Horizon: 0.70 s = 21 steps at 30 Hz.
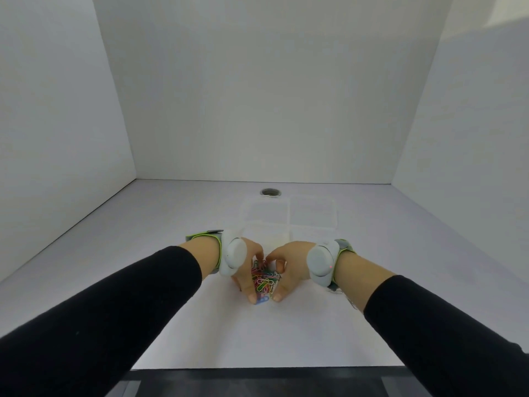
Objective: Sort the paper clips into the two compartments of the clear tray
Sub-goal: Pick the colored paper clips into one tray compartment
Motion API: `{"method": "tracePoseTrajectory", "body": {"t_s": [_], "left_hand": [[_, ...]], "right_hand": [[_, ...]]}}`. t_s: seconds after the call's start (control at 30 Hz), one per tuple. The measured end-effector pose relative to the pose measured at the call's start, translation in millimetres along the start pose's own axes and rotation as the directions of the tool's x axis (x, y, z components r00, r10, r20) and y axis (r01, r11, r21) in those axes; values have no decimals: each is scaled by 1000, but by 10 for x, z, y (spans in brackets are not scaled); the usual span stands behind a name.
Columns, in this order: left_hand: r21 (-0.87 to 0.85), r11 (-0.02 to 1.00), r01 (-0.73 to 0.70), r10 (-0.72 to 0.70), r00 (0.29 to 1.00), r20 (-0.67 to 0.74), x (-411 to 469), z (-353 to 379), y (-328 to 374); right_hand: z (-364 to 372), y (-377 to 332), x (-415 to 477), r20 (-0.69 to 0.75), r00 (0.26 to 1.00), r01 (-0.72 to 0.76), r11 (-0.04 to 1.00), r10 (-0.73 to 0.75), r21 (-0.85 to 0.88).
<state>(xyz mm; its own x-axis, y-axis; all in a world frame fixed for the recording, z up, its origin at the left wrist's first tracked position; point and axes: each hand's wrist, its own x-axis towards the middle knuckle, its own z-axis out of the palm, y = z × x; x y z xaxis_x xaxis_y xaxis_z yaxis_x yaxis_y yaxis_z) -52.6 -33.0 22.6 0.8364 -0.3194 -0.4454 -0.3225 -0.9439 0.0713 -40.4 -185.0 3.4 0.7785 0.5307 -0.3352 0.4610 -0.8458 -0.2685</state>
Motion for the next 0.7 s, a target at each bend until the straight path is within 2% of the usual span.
{"method": "tracePoseTrajectory", "body": {"t_s": [0.13, 0.3, 0.5, 0.7], "left_hand": [[-2, 998, -60, 60, 998, 11, 2, -32, 49], [-16, 993, -113, 114, 991, 68, 40, -75, 70], [-132, 989, -71, 61, 995, -74, 122, -34, -42], [-194, 981, -23, 4, 995, -97, 203, -41, -93]], "right_hand": [[51, -66, 88, -44, 998, 41, 999, -42, -37], [21, -100, 89, -94, 996, 7, 1000, -7, 1], [37, -109, 100, -188, 979, -60, 994, 75, 86], [20, -104, 136, -186, 974, -101, 985, 127, 142]]}}
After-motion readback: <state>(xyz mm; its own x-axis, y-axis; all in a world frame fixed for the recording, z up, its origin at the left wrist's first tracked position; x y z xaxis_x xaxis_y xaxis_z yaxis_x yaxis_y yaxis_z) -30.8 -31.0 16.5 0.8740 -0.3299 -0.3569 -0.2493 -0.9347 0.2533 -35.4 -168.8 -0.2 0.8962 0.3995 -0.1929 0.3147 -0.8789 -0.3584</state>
